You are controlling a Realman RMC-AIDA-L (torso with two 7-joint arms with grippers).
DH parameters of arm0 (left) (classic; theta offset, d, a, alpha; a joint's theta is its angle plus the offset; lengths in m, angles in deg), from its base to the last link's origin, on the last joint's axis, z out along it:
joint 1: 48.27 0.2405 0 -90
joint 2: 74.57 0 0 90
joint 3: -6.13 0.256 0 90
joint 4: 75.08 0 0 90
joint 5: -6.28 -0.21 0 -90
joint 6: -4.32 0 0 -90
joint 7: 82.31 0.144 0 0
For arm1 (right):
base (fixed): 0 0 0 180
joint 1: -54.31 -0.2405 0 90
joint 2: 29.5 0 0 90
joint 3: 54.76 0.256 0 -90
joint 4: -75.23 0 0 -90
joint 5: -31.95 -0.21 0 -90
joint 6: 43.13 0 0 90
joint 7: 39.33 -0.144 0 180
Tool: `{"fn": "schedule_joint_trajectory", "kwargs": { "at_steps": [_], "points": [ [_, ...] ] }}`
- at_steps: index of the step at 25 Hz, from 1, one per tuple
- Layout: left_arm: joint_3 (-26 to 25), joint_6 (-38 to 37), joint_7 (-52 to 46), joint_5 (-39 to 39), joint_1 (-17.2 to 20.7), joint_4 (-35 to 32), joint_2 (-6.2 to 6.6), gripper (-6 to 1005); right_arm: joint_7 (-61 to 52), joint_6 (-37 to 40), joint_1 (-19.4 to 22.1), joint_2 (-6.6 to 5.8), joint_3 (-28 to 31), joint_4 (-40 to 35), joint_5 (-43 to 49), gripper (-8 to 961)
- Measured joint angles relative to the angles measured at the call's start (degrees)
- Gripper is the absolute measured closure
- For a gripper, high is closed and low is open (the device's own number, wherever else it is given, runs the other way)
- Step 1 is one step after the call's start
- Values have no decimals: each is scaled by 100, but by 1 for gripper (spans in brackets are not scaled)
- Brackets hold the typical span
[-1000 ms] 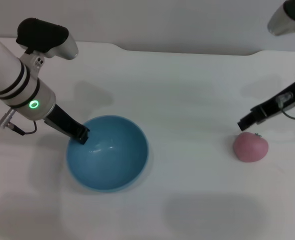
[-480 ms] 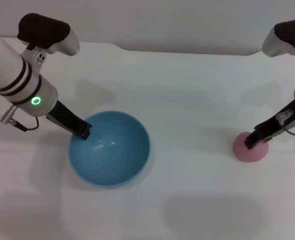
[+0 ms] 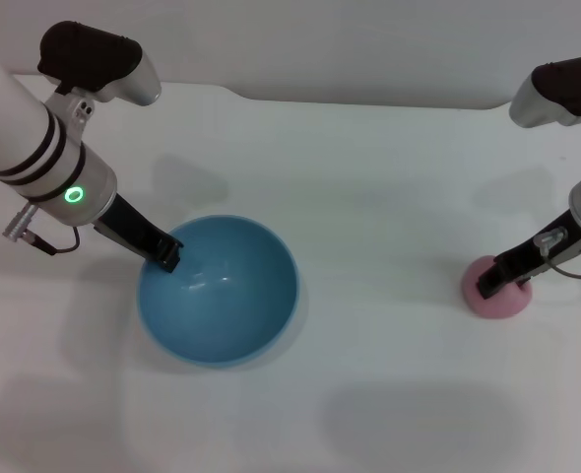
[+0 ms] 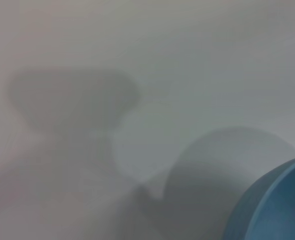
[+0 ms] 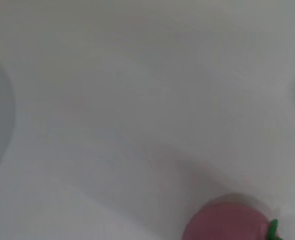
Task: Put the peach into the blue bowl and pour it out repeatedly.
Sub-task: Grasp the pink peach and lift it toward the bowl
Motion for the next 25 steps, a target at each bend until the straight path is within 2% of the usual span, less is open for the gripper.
{"fn": "schedule_joint_trajectory", "kwargs": {
  "at_steps": [12, 17, 23, 25],
  "points": [
    [74, -9, -11, 16, -8, 0, -18, 1000, 19, -295, 83, -3, 4, 47, 0, 457],
    [111, -8, -9, 88, -6, 3, -25, 1000, 65, -379, 165, -4, 17, 10, -66, 654],
    [223, -34, -17, 143, -11, 5, -26, 1001, 635, -354, 512, -31, 45, -335, -839, 842],
    [233, -41, -30, 147, -19, 5, -26, 1001, 712, -326, 716, -38, 47, -617, -1094, 854]
  ]
}}
